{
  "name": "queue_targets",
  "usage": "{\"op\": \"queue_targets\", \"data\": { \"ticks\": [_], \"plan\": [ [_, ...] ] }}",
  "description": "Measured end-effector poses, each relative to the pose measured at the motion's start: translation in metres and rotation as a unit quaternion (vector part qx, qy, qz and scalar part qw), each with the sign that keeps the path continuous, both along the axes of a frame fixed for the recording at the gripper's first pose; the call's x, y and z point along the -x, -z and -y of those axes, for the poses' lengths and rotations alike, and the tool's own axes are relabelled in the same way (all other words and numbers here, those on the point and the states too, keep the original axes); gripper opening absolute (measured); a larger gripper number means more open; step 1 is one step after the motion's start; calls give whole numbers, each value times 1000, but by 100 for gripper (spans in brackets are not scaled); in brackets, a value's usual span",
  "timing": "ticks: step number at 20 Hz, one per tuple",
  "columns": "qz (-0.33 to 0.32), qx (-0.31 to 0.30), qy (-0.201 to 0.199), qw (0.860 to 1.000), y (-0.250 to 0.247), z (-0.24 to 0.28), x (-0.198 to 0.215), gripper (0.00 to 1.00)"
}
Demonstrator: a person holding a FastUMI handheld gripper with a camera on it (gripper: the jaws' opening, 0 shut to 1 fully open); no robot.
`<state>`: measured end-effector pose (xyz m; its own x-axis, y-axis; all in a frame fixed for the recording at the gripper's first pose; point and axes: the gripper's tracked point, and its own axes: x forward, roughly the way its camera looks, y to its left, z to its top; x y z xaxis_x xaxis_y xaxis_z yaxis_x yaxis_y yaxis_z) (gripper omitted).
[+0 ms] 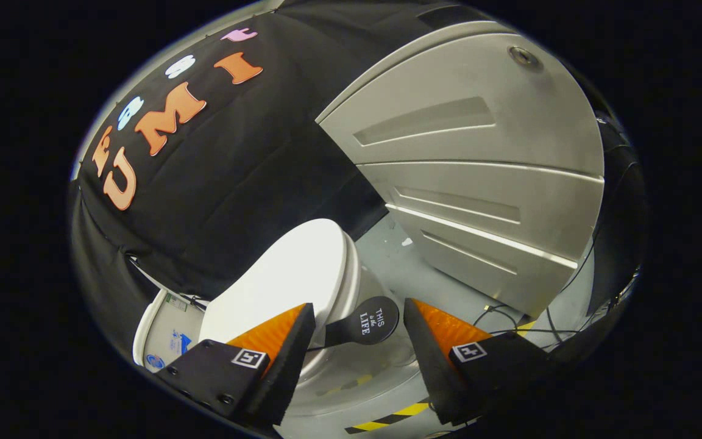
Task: Open the toilet lid.
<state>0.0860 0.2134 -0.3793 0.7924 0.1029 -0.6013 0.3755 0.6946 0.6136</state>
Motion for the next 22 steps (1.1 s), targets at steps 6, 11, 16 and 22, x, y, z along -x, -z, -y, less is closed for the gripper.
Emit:
{"op": "queue_targets", "data": {
  "ticks": [6,11,16,22],
  "plan": [
    [4,-43,3,999,2,5,-5,76],
    [-21,-44,1,999,6,7,1,40],
    [15,-16,13,1000,-14,14,-6,16],
    [22,3,20,1000,-18,14,-9,8]
  ]
}}
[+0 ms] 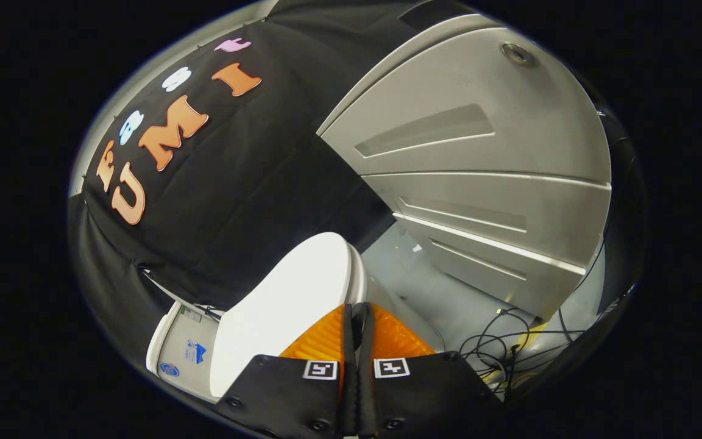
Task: Open the toilet lid.
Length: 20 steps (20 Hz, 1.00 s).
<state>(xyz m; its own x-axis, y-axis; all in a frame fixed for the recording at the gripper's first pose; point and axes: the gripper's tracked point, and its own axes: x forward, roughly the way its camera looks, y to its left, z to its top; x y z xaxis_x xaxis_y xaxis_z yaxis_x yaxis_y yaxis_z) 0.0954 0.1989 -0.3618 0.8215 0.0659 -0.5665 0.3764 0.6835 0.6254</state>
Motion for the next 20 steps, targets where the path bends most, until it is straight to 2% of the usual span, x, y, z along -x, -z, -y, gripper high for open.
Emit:
{"op": "queue_targets", "data": {
  "ticks": [6,10,13,16,20],
  "plan": [
    [18,29,20,999,-14,4,-14,8],
    [44,46,19,998,-39,6,-24,8],
    [69,72,4,995,-63,3,-29,8],
    [79,62,0,995,-84,-1,-31,8],
    [97,114,-41,988,-109,-8,-36,8]
  ]
}}
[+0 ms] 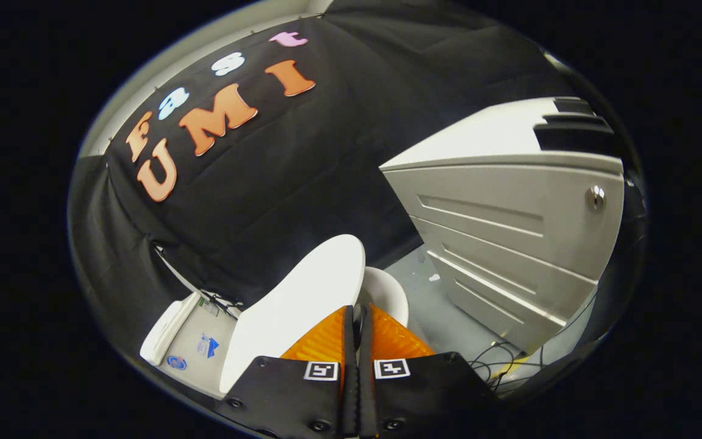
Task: Open the toilet lid.
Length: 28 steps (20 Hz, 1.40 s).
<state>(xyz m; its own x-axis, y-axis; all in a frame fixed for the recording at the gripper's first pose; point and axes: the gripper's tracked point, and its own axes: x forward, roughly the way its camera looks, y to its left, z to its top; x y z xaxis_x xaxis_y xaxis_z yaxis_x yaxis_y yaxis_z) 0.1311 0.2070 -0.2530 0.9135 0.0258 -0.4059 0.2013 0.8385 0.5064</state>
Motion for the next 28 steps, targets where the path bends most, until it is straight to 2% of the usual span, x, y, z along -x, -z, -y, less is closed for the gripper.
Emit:
{"op": "queue_targets", "data": {
  "ticks": [5,9,16,28],
  "plan": [
    [37,61,-40,997,-57,-23,-9,8],
    [43,94,-67,992,-88,-40,-13,8],
    [82,110,-83,987,-143,-77,-24,8],
    [119,133,-154,972,-223,-162,-33,8]
  ]
}}
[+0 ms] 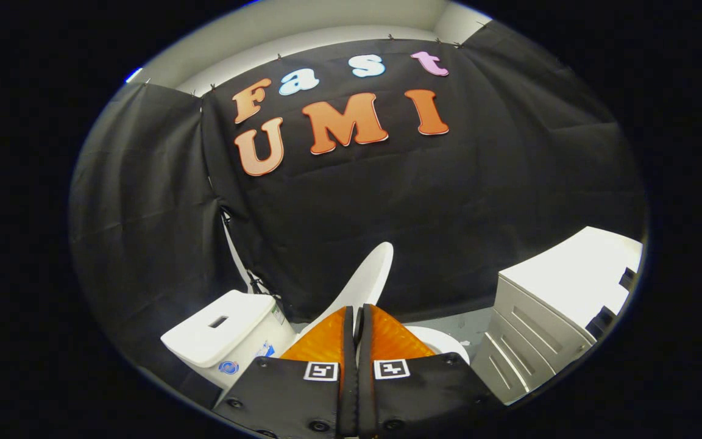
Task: Open the toilet lid.
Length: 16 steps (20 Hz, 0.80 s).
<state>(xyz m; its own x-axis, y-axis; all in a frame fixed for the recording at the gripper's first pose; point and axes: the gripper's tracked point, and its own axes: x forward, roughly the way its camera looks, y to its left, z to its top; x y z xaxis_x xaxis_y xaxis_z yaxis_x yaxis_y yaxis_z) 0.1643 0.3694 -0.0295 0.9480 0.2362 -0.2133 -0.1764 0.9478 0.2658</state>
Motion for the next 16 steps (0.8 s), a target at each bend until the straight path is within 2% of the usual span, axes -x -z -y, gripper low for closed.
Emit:
{"op": "queue_targets", "data": {
  "ticks": [4,12,16],
  "plan": [
    [12,-3,-32,999,-25,-36,-2,8],
    [40,30,-95,994,-66,-118,1,8],
    [55,33,-113,992,-78,-154,4,8]
  ]
}}
